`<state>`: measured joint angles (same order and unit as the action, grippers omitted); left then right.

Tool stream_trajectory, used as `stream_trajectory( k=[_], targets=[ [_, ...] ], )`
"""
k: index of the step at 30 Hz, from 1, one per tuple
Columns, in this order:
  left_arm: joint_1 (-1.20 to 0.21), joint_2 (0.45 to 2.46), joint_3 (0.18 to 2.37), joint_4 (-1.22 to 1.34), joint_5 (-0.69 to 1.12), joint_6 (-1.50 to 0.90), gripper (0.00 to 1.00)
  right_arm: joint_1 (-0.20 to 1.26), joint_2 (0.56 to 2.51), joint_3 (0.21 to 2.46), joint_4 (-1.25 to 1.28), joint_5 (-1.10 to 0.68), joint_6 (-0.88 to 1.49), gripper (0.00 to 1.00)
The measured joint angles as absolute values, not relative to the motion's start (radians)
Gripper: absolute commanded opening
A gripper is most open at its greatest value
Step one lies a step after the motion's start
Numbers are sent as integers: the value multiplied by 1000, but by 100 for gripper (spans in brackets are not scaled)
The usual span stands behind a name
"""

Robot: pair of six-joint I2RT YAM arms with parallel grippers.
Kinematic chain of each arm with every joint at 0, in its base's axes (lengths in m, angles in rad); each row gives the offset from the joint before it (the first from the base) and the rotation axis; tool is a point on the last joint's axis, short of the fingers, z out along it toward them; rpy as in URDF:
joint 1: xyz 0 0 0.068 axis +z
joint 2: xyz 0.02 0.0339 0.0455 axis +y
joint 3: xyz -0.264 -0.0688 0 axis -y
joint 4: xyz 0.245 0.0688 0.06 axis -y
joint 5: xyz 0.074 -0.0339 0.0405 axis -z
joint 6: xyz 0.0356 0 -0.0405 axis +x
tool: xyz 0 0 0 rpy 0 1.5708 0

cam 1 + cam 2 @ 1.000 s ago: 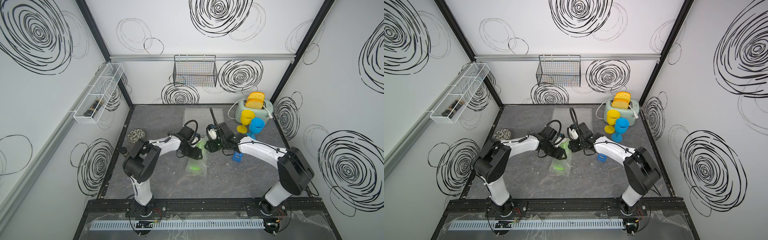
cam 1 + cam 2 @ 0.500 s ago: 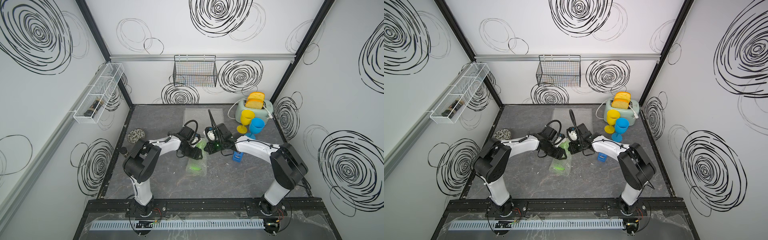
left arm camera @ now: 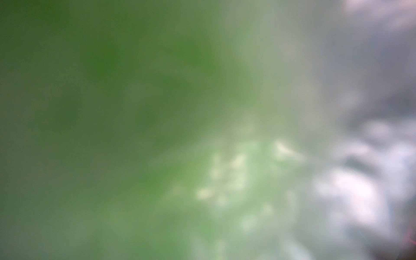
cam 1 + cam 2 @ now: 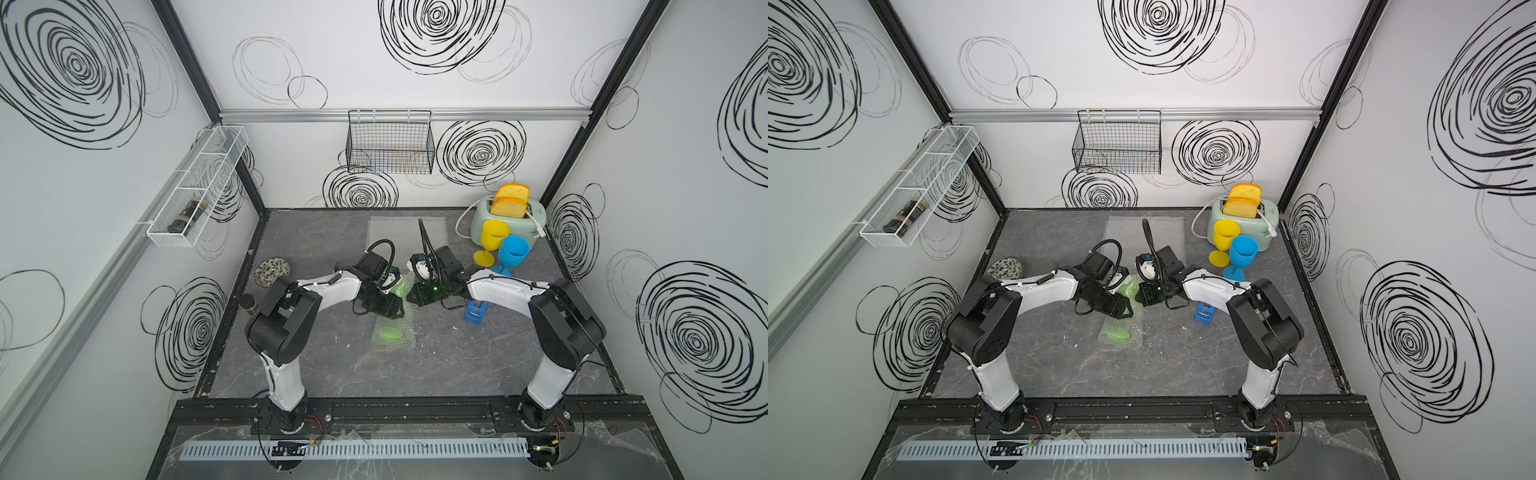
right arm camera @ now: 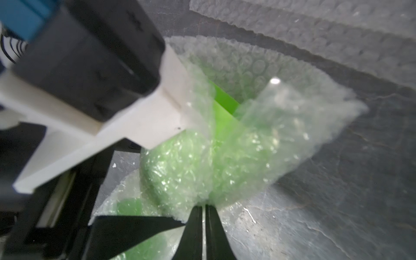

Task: Wrap wine glasses in bubble wrap
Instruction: Stick the tape on the bubble wrap, then pick up the bubble wrap from the center of the board.

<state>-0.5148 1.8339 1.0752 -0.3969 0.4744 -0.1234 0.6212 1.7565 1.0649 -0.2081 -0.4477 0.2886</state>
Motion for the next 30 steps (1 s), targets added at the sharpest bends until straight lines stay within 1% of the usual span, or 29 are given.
stream_trajectory(
  k=[3, 7, 10, 11, 14, 19, 22, 24, 25, 27, 30],
  targets=[
    [-507, 1824, 1076, -411, 482, -130, 80, 579, 1691, 996, -213, -459, 299, 30],
    [-492, 1796, 1076, -448, 493, -144, 94, 512, 1578, 920, -216, -469, 318, 43],
    [-480, 1755, 1076, -467, 500, -150, 99, 495, 1528, 907, -212, -474, 333, 50],
    [-474, 1735, 1076, -472, 507, -153, 97, 495, 1518, 904, -205, -477, 338, 51],
    [-456, 1704, 1091, -473, 527, -162, 97, 495, 1514, 891, -187, -492, 357, 53],
    [-414, 1724, 1132, -467, 567, -189, 96, 495, 1522, 877, -172, -509, 377, 56],
    [-402, 1778, 1172, -466, 591, -202, 96, 495, 1522, 871, -170, -511, 385, 60],
    [-399, 1814, 1190, -457, 609, -210, 96, 495, 1522, 871, -170, -510, 387, 67],
    [-399, 1825, 1191, -451, 615, -212, 96, 495, 1522, 868, -165, -509, 390, 68],
    [-399, 1848, 1196, -448, 628, -218, 96, 495, 1520, 848, -136, -514, 405, 69],
    [-399, 1878, 1218, -446, 635, -232, 96, 495, 1527, 815, -98, -532, 435, 66]
  ],
)
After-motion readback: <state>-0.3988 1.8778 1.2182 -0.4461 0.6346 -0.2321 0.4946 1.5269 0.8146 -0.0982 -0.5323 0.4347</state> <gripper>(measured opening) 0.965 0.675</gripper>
